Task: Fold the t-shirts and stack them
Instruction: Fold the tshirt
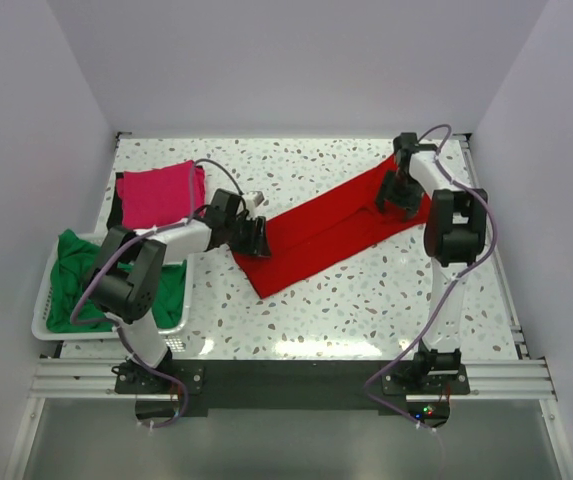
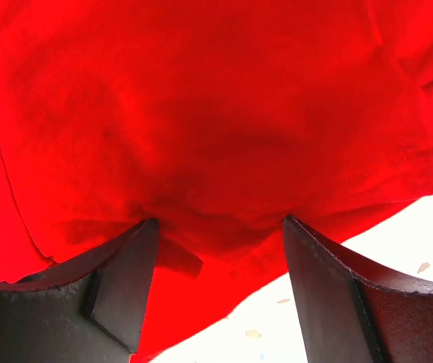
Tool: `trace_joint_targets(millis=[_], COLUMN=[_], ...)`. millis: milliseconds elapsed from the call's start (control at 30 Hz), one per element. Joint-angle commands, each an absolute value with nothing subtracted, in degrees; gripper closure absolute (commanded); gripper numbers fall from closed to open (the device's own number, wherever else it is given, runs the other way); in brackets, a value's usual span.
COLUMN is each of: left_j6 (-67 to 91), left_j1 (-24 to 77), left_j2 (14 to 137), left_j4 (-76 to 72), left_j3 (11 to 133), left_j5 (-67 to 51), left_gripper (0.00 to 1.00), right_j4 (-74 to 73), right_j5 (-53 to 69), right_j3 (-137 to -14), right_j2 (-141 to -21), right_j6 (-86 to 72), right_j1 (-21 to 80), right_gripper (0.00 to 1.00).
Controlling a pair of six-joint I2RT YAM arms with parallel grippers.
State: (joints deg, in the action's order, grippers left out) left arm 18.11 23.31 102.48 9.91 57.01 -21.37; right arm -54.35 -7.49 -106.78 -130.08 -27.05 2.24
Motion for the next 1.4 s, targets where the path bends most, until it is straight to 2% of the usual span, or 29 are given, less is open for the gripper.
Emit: trace_joint_targets(millis=[0,233,567,933,1067,1233,1367], left_j6=[23.37,34.08,44.91,45.36,42.81,39.55,39.02], left_j1=[24.87,31.89,50.34,58.45,58.45,58.36,57.48], left_j2=[101.35,95.45,99.14,102.22,98.54,90.71,85.53], left_j4=[11.79,7.47,8.87,6.59,10.0,15.02,19.15], left_j3=[49.85,41.66,46.49,52.73,55.27,56.6,53.45], left_j5=[-21.44,-20.13,-15.65,-17.58,-14.68,-9.15,-6.42], left_gripper=[0.48,0.47,0.47,0.46,0.46,0.44,0.44], right_j4=[-53.44,-55.19,-59.15,-58.0,-57.75,-55.99,-55.2], right_j5=[-8.17,-7.82,-4.84,-1.15,-0.17,-1.23,-1.76], right_j3=[-108.63,-118.46,-133.67,-139.57,-139.66,-134.92,-121.7], right_j2=[-134.46,-141.76,-151.25,-153.46,-149.78,-137.66,-125.71], right_j6=[-27.69,-24.7,-19.26,-14.94,-15.12,-15.82,-17.66], right_j1=[2.55,3.86,7.29,13.01,13.53,13.71,14.15], right_gripper=[0.3,0.3,0.3,0.26,0.22,0.2,0.21])
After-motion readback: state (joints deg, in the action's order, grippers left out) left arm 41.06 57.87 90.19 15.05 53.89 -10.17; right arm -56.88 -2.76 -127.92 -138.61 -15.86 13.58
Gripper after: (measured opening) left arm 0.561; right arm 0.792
